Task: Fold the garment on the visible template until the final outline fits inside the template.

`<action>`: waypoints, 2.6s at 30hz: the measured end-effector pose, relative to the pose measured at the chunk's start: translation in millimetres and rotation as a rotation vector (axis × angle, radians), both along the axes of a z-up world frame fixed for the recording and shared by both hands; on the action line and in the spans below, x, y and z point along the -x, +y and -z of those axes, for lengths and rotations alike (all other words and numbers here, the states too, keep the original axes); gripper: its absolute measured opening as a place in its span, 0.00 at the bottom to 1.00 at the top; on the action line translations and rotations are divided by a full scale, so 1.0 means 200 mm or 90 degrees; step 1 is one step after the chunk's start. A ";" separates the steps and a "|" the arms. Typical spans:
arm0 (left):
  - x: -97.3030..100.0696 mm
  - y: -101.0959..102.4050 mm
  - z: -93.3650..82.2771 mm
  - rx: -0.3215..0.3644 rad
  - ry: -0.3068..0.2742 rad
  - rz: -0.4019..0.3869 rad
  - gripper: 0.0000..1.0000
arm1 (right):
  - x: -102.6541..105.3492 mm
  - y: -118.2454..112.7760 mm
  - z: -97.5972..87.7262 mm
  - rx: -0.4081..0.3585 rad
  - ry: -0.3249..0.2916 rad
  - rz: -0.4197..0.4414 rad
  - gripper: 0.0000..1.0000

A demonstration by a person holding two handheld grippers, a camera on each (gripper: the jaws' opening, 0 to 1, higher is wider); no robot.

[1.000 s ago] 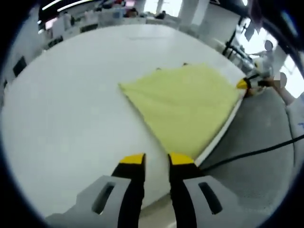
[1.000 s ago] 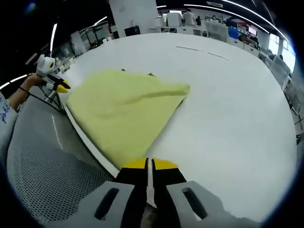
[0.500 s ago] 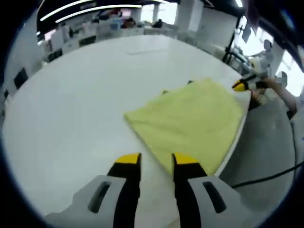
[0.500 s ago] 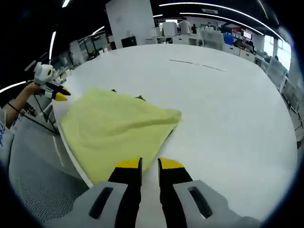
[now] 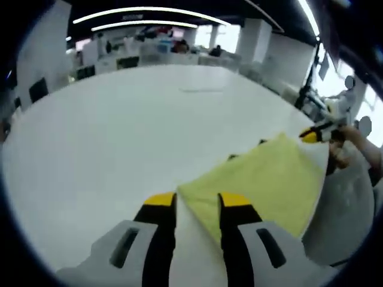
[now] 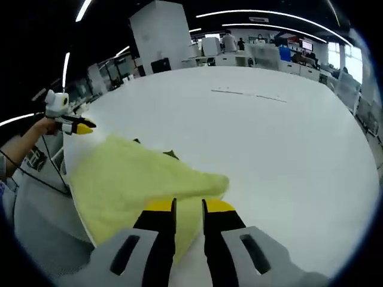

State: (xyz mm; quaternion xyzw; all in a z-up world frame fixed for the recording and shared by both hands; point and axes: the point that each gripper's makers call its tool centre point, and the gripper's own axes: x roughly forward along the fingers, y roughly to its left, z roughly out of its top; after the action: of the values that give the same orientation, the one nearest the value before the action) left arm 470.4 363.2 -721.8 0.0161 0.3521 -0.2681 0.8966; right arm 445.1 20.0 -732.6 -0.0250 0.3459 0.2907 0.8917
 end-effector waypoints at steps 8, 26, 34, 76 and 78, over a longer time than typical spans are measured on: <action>-0.07 -0.01 0.08 0.021 0.021 -0.025 0.20 | -0.13 -0.05 0.05 0.016 0.007 0.027 0.15; -0.07 -0.06 0.21 0.043 0.073 -0.031 0.17 | -0.21 -0.09 0.20 -0.002 0.064 0.063 0.11; -0.09 -0.08 0.20 0.071 0.080 -0.031 0.00 | -0.24 -0.11 0.22 0.009 0.062 0.068 0.01; -0.12 -0.03 0.24 0.048 0.069 -0.063 0.00 | -0.20 -0.11 0.21 0.012 0.056 0.076 0.02; -0.12 -0.03 0.24 0.041 0.069 -0.067 0.05 | -0.20 -0.10 0.21 0.012 0.055 0.073 0.02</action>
State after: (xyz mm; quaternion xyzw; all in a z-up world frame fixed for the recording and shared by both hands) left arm 494.2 358.1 -770.4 -0.0458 0.3915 -0.2322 0.8892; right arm 485.3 -0.3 -774.0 -0.0007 0.3874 0.2365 0.8911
